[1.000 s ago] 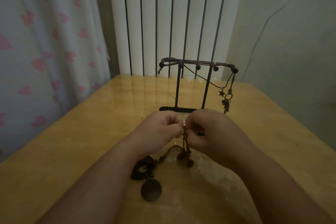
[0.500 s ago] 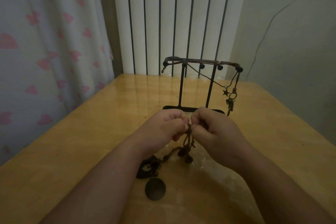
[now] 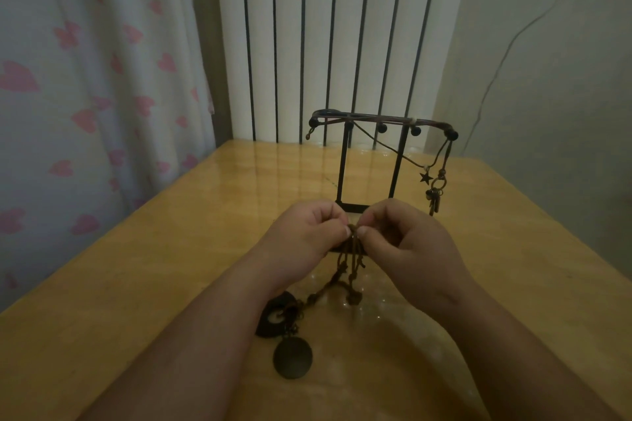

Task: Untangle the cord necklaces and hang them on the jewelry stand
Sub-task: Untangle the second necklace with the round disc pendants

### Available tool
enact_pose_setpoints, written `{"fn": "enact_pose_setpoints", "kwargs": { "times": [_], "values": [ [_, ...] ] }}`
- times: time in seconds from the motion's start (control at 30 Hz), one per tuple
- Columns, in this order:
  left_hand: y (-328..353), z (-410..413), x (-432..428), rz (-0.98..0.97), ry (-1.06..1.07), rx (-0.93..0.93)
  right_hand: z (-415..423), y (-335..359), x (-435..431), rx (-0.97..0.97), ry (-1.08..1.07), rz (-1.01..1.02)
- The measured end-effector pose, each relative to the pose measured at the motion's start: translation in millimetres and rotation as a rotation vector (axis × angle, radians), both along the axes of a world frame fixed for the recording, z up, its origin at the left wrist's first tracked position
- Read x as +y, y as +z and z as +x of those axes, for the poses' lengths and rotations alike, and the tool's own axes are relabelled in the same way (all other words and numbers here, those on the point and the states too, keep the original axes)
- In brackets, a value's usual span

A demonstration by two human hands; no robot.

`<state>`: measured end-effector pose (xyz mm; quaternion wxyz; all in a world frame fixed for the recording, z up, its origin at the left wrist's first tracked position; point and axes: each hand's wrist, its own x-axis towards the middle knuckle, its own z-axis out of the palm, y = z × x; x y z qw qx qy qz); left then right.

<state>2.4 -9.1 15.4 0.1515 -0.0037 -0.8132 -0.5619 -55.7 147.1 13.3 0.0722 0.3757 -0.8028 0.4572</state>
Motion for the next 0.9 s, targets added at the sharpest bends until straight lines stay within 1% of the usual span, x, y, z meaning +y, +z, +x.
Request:
{"fn": "enact_pose_setpoints", "kwargs": {
  "times": [0.13,0.23,0.3,0.37,0.47,0.53,0.6,0.7,0.77,0.83,0.9],
  "values": [
    [1,0,3,-0.095,0.044,-0.022,0,5,2,0.23,-0.054,0.193],
    [0,0,5,-0.125,0.059,-0.035,-2,5,2,0.402,-0.08,0.324],
    [0,0,6,-0.146,0.058,-0.045,-5,4,3,0.49,-0.089,0.355],
    [0,0,6,-0.154,0.055,-0.045,-5,5,2,0.511,-0.097,0.375],
    [1,-1,7,-0.133,0.035,-0.059,-5,6,2,0.475,-0.105,0.376],
    [2,0,8,-0.093,0.022,-0.073,-5,6,2,0.411,-0.111,0.326],
    [2,1,9,-0.037,0.004,-0.083,-3,4,2,0.296,-0.103,0.233],
    [1,1,7,0.066,-0.025,-0.079,0,-2,-3,0.049,-0.04,0.004],
    [1,1,5,0.114,-0.023,-0.078,1,-6,-5,-0.051,-0.003,-0.092],
    [0,1,3,0.071,0.002,-0.077,0,-8,-5,-0.061,0.002,-0.09],
    [1,2,3,-0.015,0.035,-0.07,-2,-8,-4,-0.061,0.004,-0.063]
  ]
}}
